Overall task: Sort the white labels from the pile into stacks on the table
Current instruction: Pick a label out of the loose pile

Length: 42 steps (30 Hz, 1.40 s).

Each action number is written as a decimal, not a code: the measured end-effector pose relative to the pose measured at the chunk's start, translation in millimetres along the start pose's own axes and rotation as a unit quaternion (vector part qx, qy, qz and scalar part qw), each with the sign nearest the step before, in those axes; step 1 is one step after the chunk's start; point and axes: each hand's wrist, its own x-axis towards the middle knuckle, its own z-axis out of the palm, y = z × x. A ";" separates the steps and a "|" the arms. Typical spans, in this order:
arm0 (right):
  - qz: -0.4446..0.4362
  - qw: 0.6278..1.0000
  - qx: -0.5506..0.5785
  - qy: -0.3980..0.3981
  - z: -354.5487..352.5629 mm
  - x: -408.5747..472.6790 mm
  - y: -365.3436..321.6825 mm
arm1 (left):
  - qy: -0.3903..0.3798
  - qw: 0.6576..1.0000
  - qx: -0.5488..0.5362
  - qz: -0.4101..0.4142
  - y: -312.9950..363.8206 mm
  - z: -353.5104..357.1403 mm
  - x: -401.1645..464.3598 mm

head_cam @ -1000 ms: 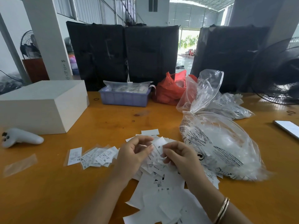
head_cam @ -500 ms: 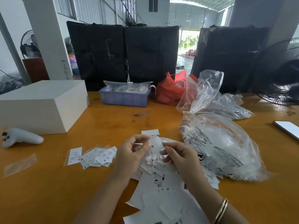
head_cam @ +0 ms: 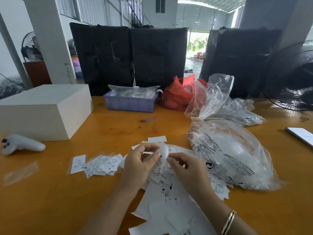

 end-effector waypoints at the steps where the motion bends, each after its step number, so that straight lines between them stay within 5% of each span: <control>1: -0.002 1.000 0.001 0.001 0.4 0.2 1.0 | -0.004 1.000 0.005 0.000 -0.3 0.2 -0.1; 13: 0.024 0.999 0.032 0.001 0.6 1.9 0.8 | -0.103 0.993 0.037 0.043 9.9 -28.6 7.6; 17: 0.012 0.998 0.062 0.010 -8.3 4.6 -1.9 | 0.019 0.989 0.133 0.063 8.6 -46.8 15.7; 21: 0.011 0.993 0.072 0.087 -24.2 11.4 -1.5 | 0.179 0.938 0.296 -0.013 -0.6 -75.8 25.7; 25: -0.023 0.986 0.009 0.162 -38.2 18.3 3.7 | 0.132 0.843 0.500 -0.147 -7.4 -84.2 24.5; 29: -0.058 0.971 -0.084 0.218 -55.3 24.5 9.5 | 0.088 0.778 0.598 -0.173 -14.3 -81.8 24.0; 31: -0.069 0.958 -0.138 0.241 -66.6 26.9 13.7 | 0.098 0.766 0.616 -0.155 -17.1 -81.4 24.9; 34: 0.003 0.951 -0.212 0.225 -83.0 28.9 24.6 | 0.126 0.793 0.592 -0.072 -16.9 -73.6 25.3; 42: 0.169 0.882 -0.440 0.014 -89.9 25.4 33.7 | 0.005 0.847 0.497 0.187 -6.8 -24.6 9.4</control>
